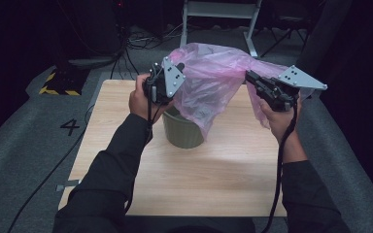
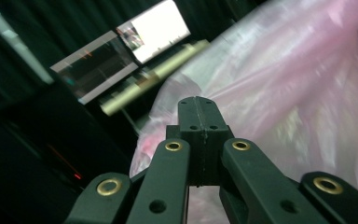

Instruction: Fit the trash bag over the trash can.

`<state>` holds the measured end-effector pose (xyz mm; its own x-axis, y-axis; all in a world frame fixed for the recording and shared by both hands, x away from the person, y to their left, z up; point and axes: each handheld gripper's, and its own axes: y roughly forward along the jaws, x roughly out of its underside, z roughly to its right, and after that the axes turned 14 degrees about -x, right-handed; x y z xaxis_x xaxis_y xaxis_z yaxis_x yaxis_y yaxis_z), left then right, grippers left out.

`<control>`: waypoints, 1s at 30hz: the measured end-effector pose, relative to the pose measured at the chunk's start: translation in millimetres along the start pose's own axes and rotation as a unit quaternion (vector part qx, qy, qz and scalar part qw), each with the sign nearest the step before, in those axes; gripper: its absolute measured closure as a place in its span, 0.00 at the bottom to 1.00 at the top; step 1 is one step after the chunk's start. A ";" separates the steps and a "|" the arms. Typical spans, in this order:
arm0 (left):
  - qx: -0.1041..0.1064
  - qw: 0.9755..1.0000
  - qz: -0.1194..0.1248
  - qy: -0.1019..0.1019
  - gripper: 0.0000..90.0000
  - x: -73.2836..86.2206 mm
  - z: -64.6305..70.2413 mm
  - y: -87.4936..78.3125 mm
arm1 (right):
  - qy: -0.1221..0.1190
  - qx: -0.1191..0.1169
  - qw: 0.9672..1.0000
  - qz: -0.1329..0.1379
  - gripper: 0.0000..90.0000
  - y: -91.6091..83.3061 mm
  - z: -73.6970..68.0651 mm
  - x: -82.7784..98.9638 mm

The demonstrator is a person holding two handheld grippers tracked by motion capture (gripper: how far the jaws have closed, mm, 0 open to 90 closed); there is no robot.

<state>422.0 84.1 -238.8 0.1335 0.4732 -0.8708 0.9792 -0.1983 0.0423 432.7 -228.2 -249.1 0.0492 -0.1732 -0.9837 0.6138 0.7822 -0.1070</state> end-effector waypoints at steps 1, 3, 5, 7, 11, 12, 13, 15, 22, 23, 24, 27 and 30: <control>-0.002 1.000 0.006 -0.004 1.00 -3.0 -2.0 0.8 | -0.003 -0.001 1.000 0.002 1.00 0.3 -0.8 -0.7; -0.012 1.000 0.018 -0.016 1.00 -8.7 -5.5 2.4 | -0.006 -0.001 1.000 0.006 1.00 0.6 -1.7 -2.7; -0.013 0.999 0.022 -0.029 1.00 -10.5 -7.6 5.8 | -0.008 -0.001 1.000 0.007 1.00 1.4 -2.7 -3.9; -0.003 0.999 0.012 -0.031 1.00 -4.9 -5.1 12.5 | -0.008 -0.003 1.000 0.005 1.00 3.3 -3.8 -1.8; 0.037 0.998 -0.012 -0.043 0.99 17.6 0.1 19.6 | 0.002 -0.007 1.000 -0.011 1.00 11.0 -4.7 11.5; 0.048 0.998 -0.017 -0.043 0.99 24.6 1.3 19.9 | 0.005 -0.010 1.000 -0.015 1.00 13.1 -4.7 16.1; 0.056 0.997 -0.022 -0.041 0.99 31.3 2.5 20.4 | 0.010 -0.014 1.000 -0.019 1.00 15.3 -4.6 20.6; 0.085 0.995 -0.042 -0.038 0.98 43.9 3.7 23.3 | 0.014 -0.018 0.999 -0.029 1.00 19.7 -4.7 29.9; 0.157 0.984 -0.080 -0.033 0.95 72.9 4.4 17.8 | 0.029 -0.033 0.997 -0.057 1.00 26.8 -9.4 60.2; 0.165 0.982 -0.086 -0.028 0.96 75.6 4.5 16.4 | 0.032 -0.037 0.997 -0.061 1.00 26.9 -9.9 64.3; 0.180 0.979 -0.093 -0.023 0.97 78.2 4.3 15.6 | 0.034 -0.041 0.996 -0.066 1.00 27.0 -10.5 68.2; 0.207 0.972 -0.115 -0.007 0.99 84.7 5.4 14.2 | 0.038 -0.052 0.995 -0.080 1.00 27.5 -12.8 76.9; 0.220 0.966 -0.137 -0.002 1.00 91.2 4.1 16.3 | 0.034 -0.063 0.993 -0.088 1.00 26.8 -15.8 79.2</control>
<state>449.5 120.5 -319.5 -0.1223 0.5560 -0.8221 0.8185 -0.4120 -0.4004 440.6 -211.5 -332.2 -0.1067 -0.2768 -0.9550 0.5040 0.8129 -0.2919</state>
